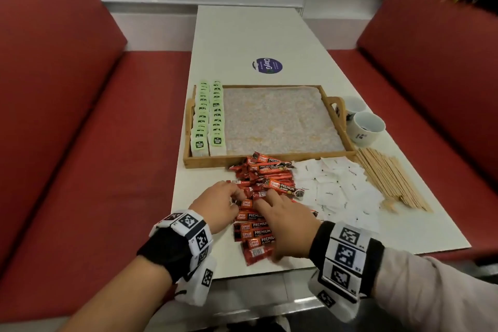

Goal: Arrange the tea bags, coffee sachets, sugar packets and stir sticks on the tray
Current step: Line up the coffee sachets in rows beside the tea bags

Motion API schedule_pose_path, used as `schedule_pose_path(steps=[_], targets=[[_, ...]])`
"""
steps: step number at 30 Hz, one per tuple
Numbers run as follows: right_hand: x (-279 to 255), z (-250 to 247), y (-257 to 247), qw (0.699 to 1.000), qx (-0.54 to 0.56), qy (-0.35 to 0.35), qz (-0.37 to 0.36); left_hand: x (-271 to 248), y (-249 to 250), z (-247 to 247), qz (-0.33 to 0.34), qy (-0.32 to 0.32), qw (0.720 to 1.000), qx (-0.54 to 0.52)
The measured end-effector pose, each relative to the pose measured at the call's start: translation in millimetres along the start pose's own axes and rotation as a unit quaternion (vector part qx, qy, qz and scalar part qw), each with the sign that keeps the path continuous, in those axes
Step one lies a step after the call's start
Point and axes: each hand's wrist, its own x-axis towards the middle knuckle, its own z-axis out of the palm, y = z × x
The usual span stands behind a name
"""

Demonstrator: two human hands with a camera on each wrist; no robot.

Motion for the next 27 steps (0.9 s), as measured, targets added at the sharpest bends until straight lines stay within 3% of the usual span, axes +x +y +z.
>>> schedule_pose_path(steps=[11,15,27], targets=[[10.8,12.0,-2.6,0.999,0.025,0.033,-0.01,-23.6,5.2,12.8,-0.068,-0.062,0.993,0.071],[15.1,15.2,-5.4,0.999,0.044,0.027,-0.013,-29.1,5.8,18.6,-0.077,-0.052,0.99,0.11],[24.6,19.9,-17.2,0.996,0.059,0.03,-0.05,-31.6,0.5,28.2,-0.082,-0.024,0.995,0.061]])
